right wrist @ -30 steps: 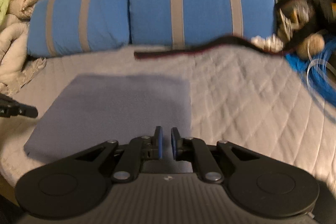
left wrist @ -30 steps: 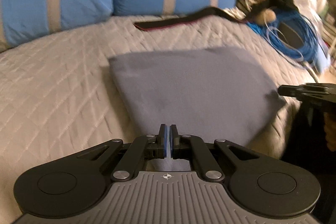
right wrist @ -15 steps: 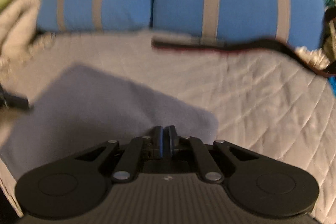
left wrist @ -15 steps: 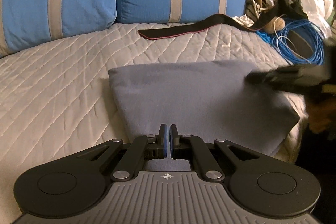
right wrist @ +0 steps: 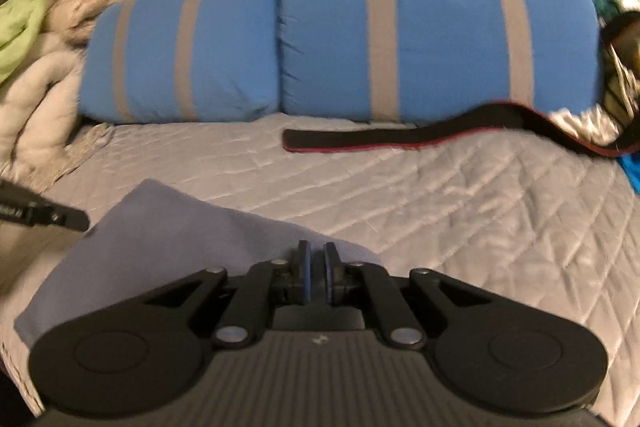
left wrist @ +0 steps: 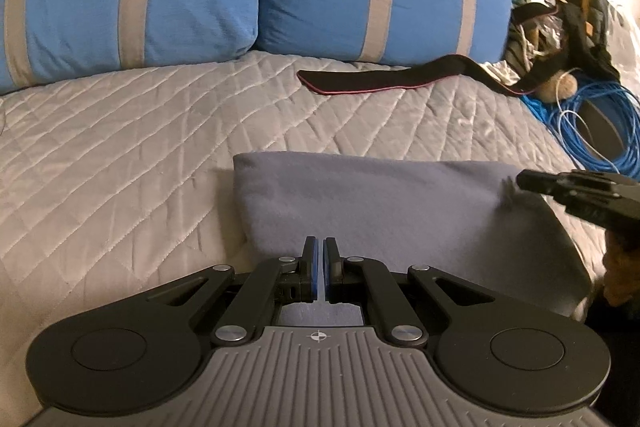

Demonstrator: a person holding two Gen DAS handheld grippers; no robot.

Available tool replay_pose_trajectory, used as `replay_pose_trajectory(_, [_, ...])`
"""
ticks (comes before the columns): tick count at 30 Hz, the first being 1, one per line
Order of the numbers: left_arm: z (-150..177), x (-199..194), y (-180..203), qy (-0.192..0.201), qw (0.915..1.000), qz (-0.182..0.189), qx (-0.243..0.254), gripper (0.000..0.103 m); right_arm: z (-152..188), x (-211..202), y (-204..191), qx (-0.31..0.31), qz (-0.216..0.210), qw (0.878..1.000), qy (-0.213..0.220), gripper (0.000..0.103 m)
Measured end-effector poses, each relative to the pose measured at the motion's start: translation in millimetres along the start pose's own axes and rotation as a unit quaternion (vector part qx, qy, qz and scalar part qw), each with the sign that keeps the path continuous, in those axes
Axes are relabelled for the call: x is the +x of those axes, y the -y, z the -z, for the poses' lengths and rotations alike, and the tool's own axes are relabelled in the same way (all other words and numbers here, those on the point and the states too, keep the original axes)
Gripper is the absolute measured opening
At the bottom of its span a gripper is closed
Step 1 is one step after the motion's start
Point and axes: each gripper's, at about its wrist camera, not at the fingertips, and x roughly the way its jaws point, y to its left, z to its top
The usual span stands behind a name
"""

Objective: Fold clothes
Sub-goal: 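Press the folded pants flat with the closed left and right grippers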

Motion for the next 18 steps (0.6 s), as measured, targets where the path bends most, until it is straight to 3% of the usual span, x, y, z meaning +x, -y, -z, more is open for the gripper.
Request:
replay_pose_trajectory(7, [0.1,6.2,-2.9,-0.004,0.9999,-0.011,-0.003,0.003,-2.8,9.5,14.3,0.037,0.022,0.999,-0.013,0.023])
replay_pose_trajectory(11, [-0.7,5.4,-2.7,-0.003,1.0000,-0.008,-0.003,0.003,-9.3,-0.2,1.4,-0.008,-0.029,0.999,0.024,0.020])
replay_pose_trajectory(14, [0.7,7.5,-2.9,-0.006,0.9999,-0.010,0.001,0.003,-14.4,13.0,-7.9,-0.026,-0.036,0.999,0.009,0.020])
replay_pose_trajectory(18, [1.4,8.6,-6.4,-0.009,0.9999,-0.014,-0.006,0.003,-10.1,37.6,0.4,-0.011,0.002,0.999,-0.030,0.023])
